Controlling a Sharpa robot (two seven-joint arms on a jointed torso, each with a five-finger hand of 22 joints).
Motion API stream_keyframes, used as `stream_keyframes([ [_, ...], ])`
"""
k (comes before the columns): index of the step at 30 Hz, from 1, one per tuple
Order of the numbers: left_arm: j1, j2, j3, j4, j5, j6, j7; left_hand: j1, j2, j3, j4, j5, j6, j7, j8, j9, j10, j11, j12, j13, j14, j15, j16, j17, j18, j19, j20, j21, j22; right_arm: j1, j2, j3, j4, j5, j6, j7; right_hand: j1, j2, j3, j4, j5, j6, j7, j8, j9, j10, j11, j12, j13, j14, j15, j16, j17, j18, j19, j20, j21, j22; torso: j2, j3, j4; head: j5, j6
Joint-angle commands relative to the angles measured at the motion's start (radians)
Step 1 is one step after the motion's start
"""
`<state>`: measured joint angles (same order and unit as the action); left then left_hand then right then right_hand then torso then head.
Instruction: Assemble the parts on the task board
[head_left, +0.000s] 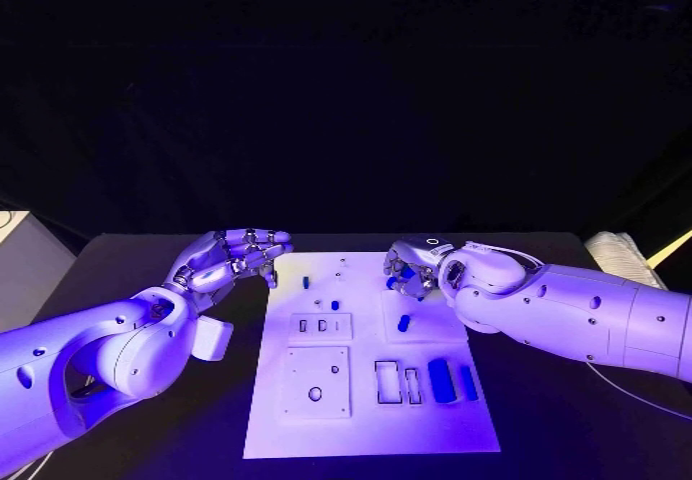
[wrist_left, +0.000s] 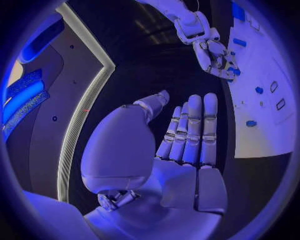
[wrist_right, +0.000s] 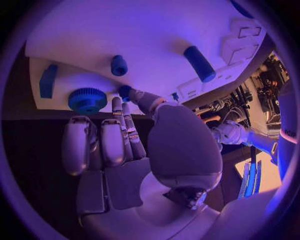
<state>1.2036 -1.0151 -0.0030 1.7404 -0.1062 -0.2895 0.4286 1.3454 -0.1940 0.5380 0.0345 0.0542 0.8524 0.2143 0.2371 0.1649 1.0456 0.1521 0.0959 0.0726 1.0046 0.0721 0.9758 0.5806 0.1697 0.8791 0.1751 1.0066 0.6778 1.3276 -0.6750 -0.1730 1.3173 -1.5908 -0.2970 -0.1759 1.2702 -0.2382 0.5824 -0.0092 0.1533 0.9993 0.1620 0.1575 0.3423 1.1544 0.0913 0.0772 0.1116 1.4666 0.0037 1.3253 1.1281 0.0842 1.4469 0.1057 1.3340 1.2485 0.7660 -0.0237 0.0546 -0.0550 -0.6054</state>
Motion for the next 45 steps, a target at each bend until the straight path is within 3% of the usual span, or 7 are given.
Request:
stream_keyframes([
  [1,0.003,0.000,0.001,0.003,0.006,0.020,0.008,-0.008,0.001,0.007,0.001,-0.004,-0.009,0.001,-0.006,-0.002,-0.009,0.001,-0.005,-0.001,0.001,0.007,0.006,-0.001,0.013,-0.006,0.000,0.005,0.002,-0.003,0.004,-0.001,-0.001,-0.009,0.025,-0.003,0.000,0.010,0.006,0.001,0.003,0.009,-0.002,0.007,0.003,0.007,0.003,0.004,0.002,0.034,0.003,0.007,0.001,-0.020,0.008,0.000,0.004,0.001,0.002,0.0002,0.0004,0.001,-0.002],
  [8,0.004,-0.001,0.001,0.003,0.006,0.021,0.006,-0.008,0.002,0.007,0.001,-0.004,-0.008,0.001,-0.006,-0.001,-0.009,0.001,-0.005,-0.001,0.001,0.007,0.006,-0.001,0.013,-0.007,0.000,0.005,0.002,-0.004,0.007,-0.001,-0.002,-0.008,0.016,-0.001,0.002,0.017,0.014,0.005,0.001,0.027,-0.009,0.017,0.013,0.026,-0.004,0.011,0.007,0.033,-0.001,0.013,0.002,-0.023,0.013,-0.003,0.020,0.023,0.003,0.0005,-0.0007,0.003,-0.001],
  [11,0.004,-0.002,0.001,0.002,0.006,0.021,0.005,-0.008,0.003,0.007,0.001,-0.004,-0.008,0.001,-0.006,-0.001,-0.009,0.001,-0.005,-0.001,0.001,0.007,0.006,-0.001,0.013,-0.007,0.000,0.006,0.002,-0.004,0.007,-0.001,-0.002,-0.006,-0.008,-0.002,0.016,0.036,0.028,0.002,0.001,0.061,-0.023,0.038,0.031,0.067,-0.018,0.027,0.019,0.033,-0.013,0.021,0.006,-0.028,0.022,-0.011,0.042,0.053,0.003,0.0004,-0.0008,0.003,-0.001],
  [12,0.004,-0.002,0.001,0.002,0.006,0.021,0.005,-0.008,0.003,0.007,0.001,-0.004,-0.008,0.001,-0.006,-0.001,-0.009,0.001,-0.005,-0.001,0.001,0.007,0.006,-0.001,0.013,-0.007,0.000,0.006,0.002,-0.004,0.005,-0.001,0.001,-0.005,-0.022,-0.005,0.019,0.042,0.030,0.001,-0.017,0.073,-0.030,0.047,0.038,0.084,-0.025,0.034,0.025,0.033,-0.019,0.024,0.007,-0.033,0.030,-0.016,0.060,0.077,0.003,0.0005,-0.0007,0.004,0.000],
  [20,0.004,-0.004,0.001,0.002,0.006,0.022,0.004,-0.008,0.005,0.008,0.001,-0.004,-0.008,0.001,-0.005,-0.001,-0.009,0.001,-0.004,-0.001,0.002,0.007,0.007,-0.002,0.013,-0.008,0.000,0.007,0.003,-0.006,0.003,-0.001,0.011,-0.011,-0.087,-0.039,0.047,0.065,0.041,-0.018,-0.034,0.112,-0.048,0.079,0.067,0.132,-0.046,0.051,0.048,0.033,-0.035,0.031,0.008,-0.049,0.060,-0.031,0.120,0.160,0.004,0.0000,0.0001,0.005,0.003],
  [37,0.004,-0.005,0.001,0.000,0.006,0.022,0.004,-0.007,0.007,0.009,0.001,-0.004,-0.008,0.001,-0.005,-0.001,-0.008,0.001,-0.004,0.000,0.002,0.007,0.007,-0.002,0.013,-0.008,0.001,0.008,0.004,0.002,0.024,0.006,0.025,-0.035,-0.208,-0.089,0.062,0.069,0.046,-0.039,-0.024,0.104,-0.043,0.084,0.084,0.134,-0.047,0.049,0.065,0.032,-0.037,0.034,0.006,-0.052,0.063,-0.036,0.131,0.175,0.005,-0.0009,-0.0003,0.010,0.007],
  [45,0.005,-0.005,0.001,0.000,0.007,0.022,0.004,-0.006,0.008,0.010,0.001,-0.004,-0.008,0.000,-0.005,-0.001,-0.009,0.001,-0.004,0.000,0.002,0.007,0.008,-0.002,0.014,-0.009,0.001,0.010,0.005,0.008,0.073,0.010,-0.006,-0.038,-0.253,-0.092,0.060,0.065,0.047,-0.043,-0.021,0.097,-0.041,0.081,0.086,0.130,-0.044,0.046,0.069,0.032,-0.036,0.035,0.007,-0.052,0.063,-0.035,0.132,0.177,0.008,-0.0014,0.0008,0.011,0.011],
])
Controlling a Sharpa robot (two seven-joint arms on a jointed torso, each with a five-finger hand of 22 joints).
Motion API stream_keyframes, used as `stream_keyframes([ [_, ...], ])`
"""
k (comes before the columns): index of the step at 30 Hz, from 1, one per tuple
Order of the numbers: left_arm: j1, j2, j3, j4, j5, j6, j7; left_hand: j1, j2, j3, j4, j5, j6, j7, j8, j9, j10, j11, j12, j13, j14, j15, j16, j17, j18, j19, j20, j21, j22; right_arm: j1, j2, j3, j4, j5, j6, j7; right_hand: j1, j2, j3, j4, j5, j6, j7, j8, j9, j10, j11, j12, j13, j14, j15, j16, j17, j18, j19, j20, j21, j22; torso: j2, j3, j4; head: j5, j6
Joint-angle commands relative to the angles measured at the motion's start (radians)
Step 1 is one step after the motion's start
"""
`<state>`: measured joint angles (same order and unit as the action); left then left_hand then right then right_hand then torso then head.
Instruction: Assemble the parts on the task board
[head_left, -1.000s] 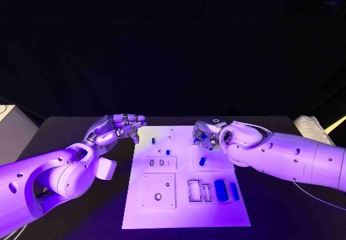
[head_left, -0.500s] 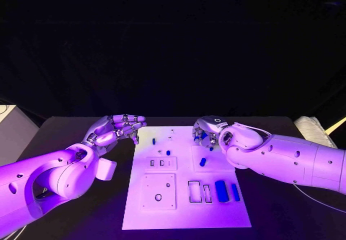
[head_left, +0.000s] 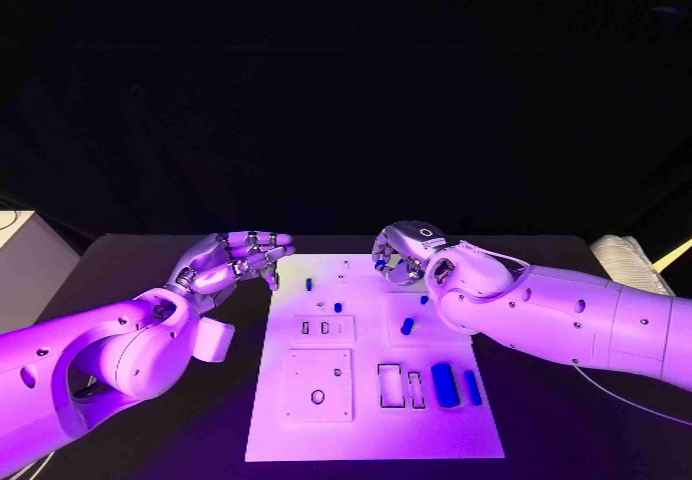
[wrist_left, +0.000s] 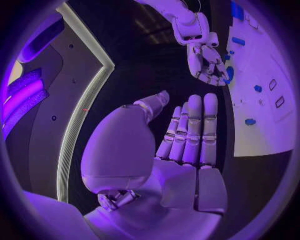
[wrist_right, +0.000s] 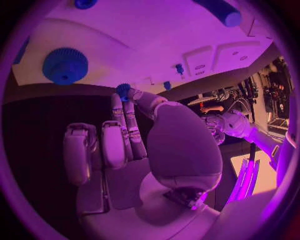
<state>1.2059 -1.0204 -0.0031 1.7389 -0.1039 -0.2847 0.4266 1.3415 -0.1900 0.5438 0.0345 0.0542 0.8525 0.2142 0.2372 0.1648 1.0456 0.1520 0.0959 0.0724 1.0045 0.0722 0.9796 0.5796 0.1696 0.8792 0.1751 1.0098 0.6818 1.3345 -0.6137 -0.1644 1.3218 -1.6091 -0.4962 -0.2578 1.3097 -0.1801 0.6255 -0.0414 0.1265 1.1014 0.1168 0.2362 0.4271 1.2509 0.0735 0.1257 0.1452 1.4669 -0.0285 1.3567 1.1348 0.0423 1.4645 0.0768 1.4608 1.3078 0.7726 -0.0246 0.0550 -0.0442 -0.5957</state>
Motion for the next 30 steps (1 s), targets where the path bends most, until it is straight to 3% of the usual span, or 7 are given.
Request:
stream_keyframes([
  [1,0.002,0.001,0.001,0.001,0.004,0.017,0.006,-0.002,0.004,0.005,0.001,-0.004,-0.008,0.001,-0.005,-0.001,-0.009,0.001,-0.004,0.000,0.002,0.007,0.004,-0.001,0.014,-0.009,0.001,0.007,0.001,0.002,0.020,0.001,-0.018,-0.020,-0.060,-0.009,0.020,0.006,0.004,-0.011,0.006,-0.005,0.004,0.003,0.001,0.034,-0.027,-0.002,0.035,0.031,-0.003,0.004,0.000,-0.010,0.045,-0.006,0.005,0.117,0.001,-0.0005,-0.0001,0.001,0.002],
  [9,0.003,0.005,0.001,0.000,0.004,0.021,0.004,-0.002,0.005,0.005,0.001,-0.004,-0.008,0.001,-0.005,-0.001,-0.009,0.001,-0.003,0.000,0.002,0.007,0.004,-0.002,0.014,-0.010,0.001,0.008,0.002,0.003,0.073,0.003,-0.061,-0.016,-0.096,-0.004,0.020,0.006,0.006,-0.013,0.008,-0.010,0.006,0.000,0.002,0.030,-0.025,-0.005,0.038,0.032,-0.002,0.006,0.004,-0.010,0.044,-0.005,0.003,0.115,0.005,-0.0019,0.0037,-0.004,0.005],
  [11,0.004,0.006,0.001,0.000,0.004,0.021,0.004,-0.002,0.005,0.005,0.001,-0.004,-0.008,0.001,-0.005,-0.001,-0.009,0.001,-0.003,0.000,0.002,0.007,0.004,-0.002,0.014,-0.010,0.001,0.008,0.002,0.003,0.085,0.003,-0.071,-0.014,-0.098,-0.002,0.020,0.006,0.006,-0.013,0.008,-0.010,0.006,0.000,0.002,0.030,-0.025,-0.005,0.038,0.032,-0.002,0.006,0.004,-0.010,0.044,-0.005,0.003,0.115,0.004,-0.0008,0.0028,-0.002,0.004],
  [19,0.014,0.007,0.001,0.001,0.004,0.020,0.004,-0.001,0.005,0.006,0.000,-0.004,-0.008,0.001,-0.005,-0.001,-0.008,0.001,-0.003,0.000,0.002,0.007,0.004,-0.002,0.014,-0.011,0.001,0.009,0.002,0.000,0.120,0.003,-0.104,-0.003,-0.097,0.009,0.018,0.005,0.006,-0.013,0.009,-0.012,0.007,-0.001,0.003,0.028,-0.023,-0.006,0.039,0.032,-0.001,0.007,0.006,-0.010,0.043,-0.005,0.003,0.114,0.012,-0.0067,0.0116,0.000,0.005],
  [26,0.024,0.006,0.001,0.005,0.004,0.020,0.003,-0.001,0.005,0.006,0.000,-0.004,-0.008,0.001,-0.005,-0.001,-0.008,0.001,-0.003,0.000,0.002,0.007,0.005,-0.002,0.014,-0.011,0.001,0.009,0.002,-0.003,0.139,0.003,-0.121,0.002,-0.100,0.014,0.018,0.005,0.006,-0.013,0.009,-0.012,0.007,-0.001,0.003,0.028,-0.023,-0.006,0.039,0.032,-0.001,0.007,0.006,-0.010,0.043,-0.005,0.003,0.114,0.021,-0.0105,0.0124,0.011,0.007],
  [30,0.028,0.006,0.001,0.004,0.004,0.019,0.003,-0.001,0.005,0.006,0.000,-0.004,-0.008,0.001,-0.005,-0.001,-0.008,0.001,-0.003,0.000,0.002,0.007,0.005,-0.002,0.014,-0.011,0.001,0.009,0.002,-0.004,0.143,0.003,-0.124,0.002,-0.099,0.015,0.017,0.004,0.006,-0.013,0.009,-0.013,0.007,-0.002,0.003,0.027,-0.023,-0.007,0.040,0.032,-0.001,0.007,0.007,-0.010,0.043,-0.004,0.003,0.114,0.025,-0.0122,0.0143,0.008,0.009],
])
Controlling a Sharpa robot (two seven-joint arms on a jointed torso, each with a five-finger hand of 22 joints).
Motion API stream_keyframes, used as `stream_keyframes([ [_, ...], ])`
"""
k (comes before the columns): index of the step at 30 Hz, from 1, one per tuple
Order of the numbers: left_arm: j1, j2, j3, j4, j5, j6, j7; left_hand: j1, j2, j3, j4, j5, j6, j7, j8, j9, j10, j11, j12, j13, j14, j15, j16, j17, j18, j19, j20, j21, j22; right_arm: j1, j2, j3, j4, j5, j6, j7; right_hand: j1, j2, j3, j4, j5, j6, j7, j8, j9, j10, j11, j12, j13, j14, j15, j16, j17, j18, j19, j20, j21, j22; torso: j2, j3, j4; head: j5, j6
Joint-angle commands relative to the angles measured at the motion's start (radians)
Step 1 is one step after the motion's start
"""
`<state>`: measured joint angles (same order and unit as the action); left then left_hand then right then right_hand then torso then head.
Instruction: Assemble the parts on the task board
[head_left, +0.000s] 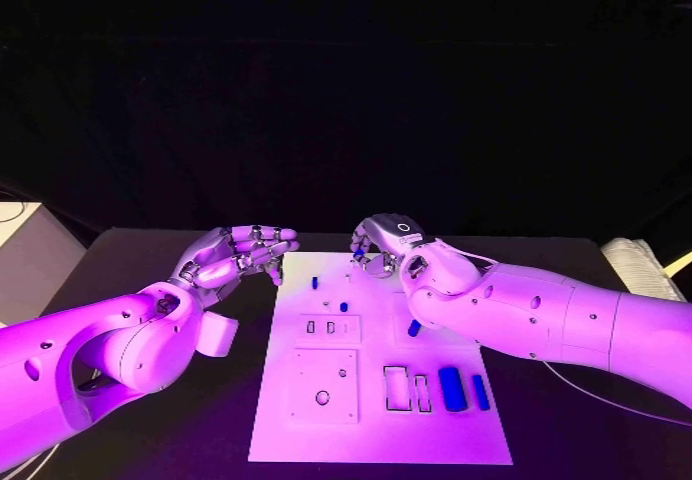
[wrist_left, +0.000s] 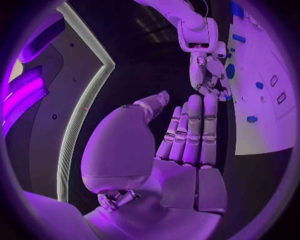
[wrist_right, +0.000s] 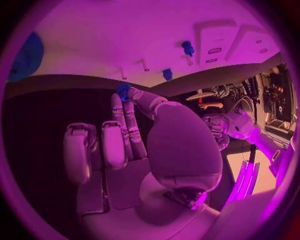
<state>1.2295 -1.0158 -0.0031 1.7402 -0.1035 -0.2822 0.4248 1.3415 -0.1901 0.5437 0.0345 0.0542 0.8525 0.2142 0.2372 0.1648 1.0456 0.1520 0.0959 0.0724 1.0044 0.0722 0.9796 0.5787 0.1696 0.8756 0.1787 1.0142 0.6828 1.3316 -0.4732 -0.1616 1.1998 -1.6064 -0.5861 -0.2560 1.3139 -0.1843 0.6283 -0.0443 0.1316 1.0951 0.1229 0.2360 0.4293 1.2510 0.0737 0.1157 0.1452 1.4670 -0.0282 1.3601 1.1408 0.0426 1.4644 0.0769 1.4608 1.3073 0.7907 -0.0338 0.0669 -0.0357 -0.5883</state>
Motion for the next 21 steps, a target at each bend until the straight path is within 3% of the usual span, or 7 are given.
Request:
stream_keyframes([
  [1,0.005,0.002,0.001,0.003,0.003,0.016,0.004,-0.001,0.005,0.006,0.000,-0.004,-0.008,0.001,-0.005,0.000,-0.008,0.001,-0.003,0.000,0.002,0.007,0.005,-0.001,0.014,-0.007,-0.002,0.005,0.001,-0.001,0.004,0.000,-0.003,0.000,-0.009,0.013,0.012,0.009,0.003,-0.010,0.004,-0.007,0.001,-0.002,0.001,0.027,-0.023,0.003,0.040,0.031,-0.001,0.004,0.001,-0.010,0.043,-0.004,0.003,0.115,0.007,-0.0033,0.0027,0.001,0.001],
  [3,0.008,0.002,0.001,0.003,0.003,0.016,0.004,-0.001,0.005,0.006,0.000,-0.004,-0.008,0.001,-0.005,0.000,-0.008,0.001,-0.003,0.000,0.002,0.007,0.005,-0.001,0.014,-0.007,-0.002,0.005,0.001,-0.001,0.007,0.000,-0.005,0.001,-0.007,0.014,0.012,0.009,0.003,-0.010,0.004,-0.007,0.001,-0.002,0.001,0.027,-0.023,0.003,0.040,0.031,-0.001,0.004,0.001,-0.010,0.043,-0.004,0.003,0.115,0.010,-0.0062,0.0037,0.005,0.002],
  [9,0.013,0.002,0.001,0.003,0.003,0.015,0.004,-0.001,0.005,0.006,0.000,-0.004,-0.008,0.001,-0.005,0.000,-0.008,0.001,-0.003,0.000,0.002,0.007,0.005,-0.001,0.014,-0.007,-0.002,0.005,0.001,-0.002,0.010,0.000,-0.009,0.002,0.005,0.016,0.012,0.009,0.004,-0.010,0.005,-0.007,0.001,-0.002,0.001,0.027,-0.023,0.003,0.040,0.031,-0.001,0.003,-0.001,-0.010,0.043,-0.004,0.003,0.116,0.017,-0.0080,0.0064,0.003,0.001],
  [21,0.016,0.003,0.001,0.003,0.003,0.014,0.004,-0.001,0.004,0.006,0.000,-0.004,-0.009,0.001,-0.006,0.000,-0.009,0.001,-0.003,0.001,0.003,0.007,0.006,-0.002,0.014,-0.009,-0.002,0.007,0.003,-0.003,0.018,0.000,-0.022,0.002,0.027,0.019,0.010,0.008,0.003,-0.010,0.004,-0.008,0.002,-0.002,0.002,0.026,-0.022,0.002,0.041,0.030,0.000,0.002,-0.004,-0.010,0.042,-0.003,0.002,0.114,0.019,-0.0078,0.0078,0.004,0.001],
])
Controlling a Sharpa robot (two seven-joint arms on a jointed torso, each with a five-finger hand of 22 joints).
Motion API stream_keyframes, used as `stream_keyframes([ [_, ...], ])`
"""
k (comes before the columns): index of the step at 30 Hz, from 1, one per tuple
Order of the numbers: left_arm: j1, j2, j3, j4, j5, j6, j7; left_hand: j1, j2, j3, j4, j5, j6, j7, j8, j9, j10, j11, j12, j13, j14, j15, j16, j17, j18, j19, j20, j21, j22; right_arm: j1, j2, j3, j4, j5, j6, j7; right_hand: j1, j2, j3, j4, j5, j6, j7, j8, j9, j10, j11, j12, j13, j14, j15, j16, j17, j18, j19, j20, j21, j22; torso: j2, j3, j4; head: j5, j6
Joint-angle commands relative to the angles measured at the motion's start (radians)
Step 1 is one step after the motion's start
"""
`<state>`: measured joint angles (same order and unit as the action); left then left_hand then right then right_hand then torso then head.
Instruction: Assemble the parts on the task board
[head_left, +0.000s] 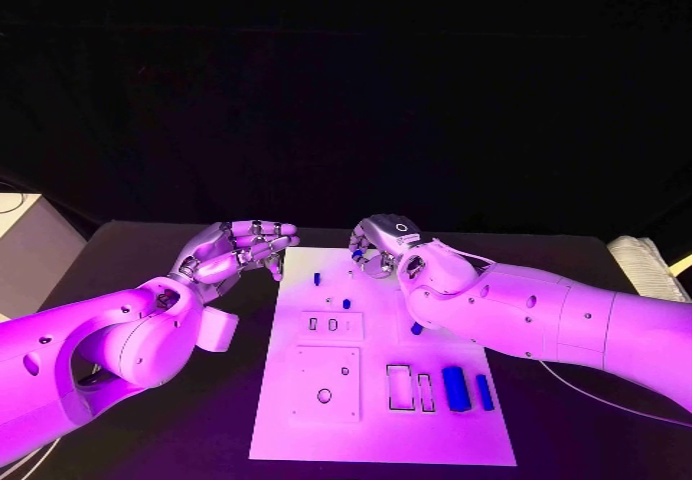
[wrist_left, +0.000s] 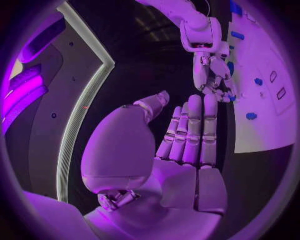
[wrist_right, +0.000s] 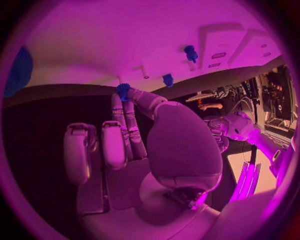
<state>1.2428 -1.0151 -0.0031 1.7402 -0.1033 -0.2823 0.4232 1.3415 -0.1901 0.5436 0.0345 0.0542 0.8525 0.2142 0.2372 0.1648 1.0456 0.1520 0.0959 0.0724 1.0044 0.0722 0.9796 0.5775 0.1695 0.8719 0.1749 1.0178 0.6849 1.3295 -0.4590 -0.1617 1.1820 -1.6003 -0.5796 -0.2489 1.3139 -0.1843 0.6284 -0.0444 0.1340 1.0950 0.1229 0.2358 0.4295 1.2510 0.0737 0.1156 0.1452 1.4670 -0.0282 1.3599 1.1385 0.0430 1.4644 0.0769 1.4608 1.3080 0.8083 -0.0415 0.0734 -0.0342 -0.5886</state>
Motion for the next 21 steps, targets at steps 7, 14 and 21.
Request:
stream_keyframes([
  [7,0.004,0.002,0.001,0.003,0.003,0.014,0.006,-0.001,0.004,0.006,0.000,-0.004,-0.009,0.001,-0.006,0.000,-0.009,0.002,-0.003,0.001,0.003,0.007,0.006,-0.001,0.014,-0.005,0.002,0.004,0.001,-0.001,0.014,0.000,-0.026,-0.005,0.038,0.010,0.007,0.007,0.003,-0.009,-0.001,-0.009,0.002,-0.003,0.003,0.025,-0.022,0.001,0.043,0.030,0.001,0.002,-0.003,-0.009,0.040,-0.003,-0.001,0.109,0.001,-0.0010,0.0014,0.002,-0.001],
  [14,0.005,0.000,0.001,0.005,0.003,0.011,0.006,-0.001,0.004,0.006,0.000,-0.004,-0.009,0.001,-0.006,0.000,-0.009,0.002,-0.003,0.001,0.003,0.007,0.006,-0.001,0.014,-0.005,0.002,0.004,0.001,-0.002,0.021,0.000,-0.038,-0.002,0.048,0.014,0.001,0.003,0.001,-0.008,-0.006,-0.014,0.003,-0.006,0.004,0.020,-0.020,-0.003,0.045,0.027,0.002,-0.003,-0.013,-0.007,0.037,-0.001,-0.006,0.103,0.002,-0.0004,0.0000,0.005,-0.001],
  [21,0.005,0.000,0.001,0.004,0.003,0.012,0.005,-0.001,0.004,0.006,0.000,-0.004,-0.009,0.001,-0.006,0.000,-0.009,0.002,-0.002,0.001,0.003,0.007,0.006,-0.002,0.014,-0.006,0.002,0.005,0.002,-0.003,0.029,0.000,-0.053,0.005,0.056,0.022,-0.005,0.000,0.004,-0.006,-0.008,-0.024,0.005,-0.012,0.004,0.010,-0.017,-0.010,0.046,0.024,0.005,-0.008,-0.024,-0.005,0.031,0.001,-0.015,0.092,0.003,-0.0002,-0.0005,0.007,-0.002],
])
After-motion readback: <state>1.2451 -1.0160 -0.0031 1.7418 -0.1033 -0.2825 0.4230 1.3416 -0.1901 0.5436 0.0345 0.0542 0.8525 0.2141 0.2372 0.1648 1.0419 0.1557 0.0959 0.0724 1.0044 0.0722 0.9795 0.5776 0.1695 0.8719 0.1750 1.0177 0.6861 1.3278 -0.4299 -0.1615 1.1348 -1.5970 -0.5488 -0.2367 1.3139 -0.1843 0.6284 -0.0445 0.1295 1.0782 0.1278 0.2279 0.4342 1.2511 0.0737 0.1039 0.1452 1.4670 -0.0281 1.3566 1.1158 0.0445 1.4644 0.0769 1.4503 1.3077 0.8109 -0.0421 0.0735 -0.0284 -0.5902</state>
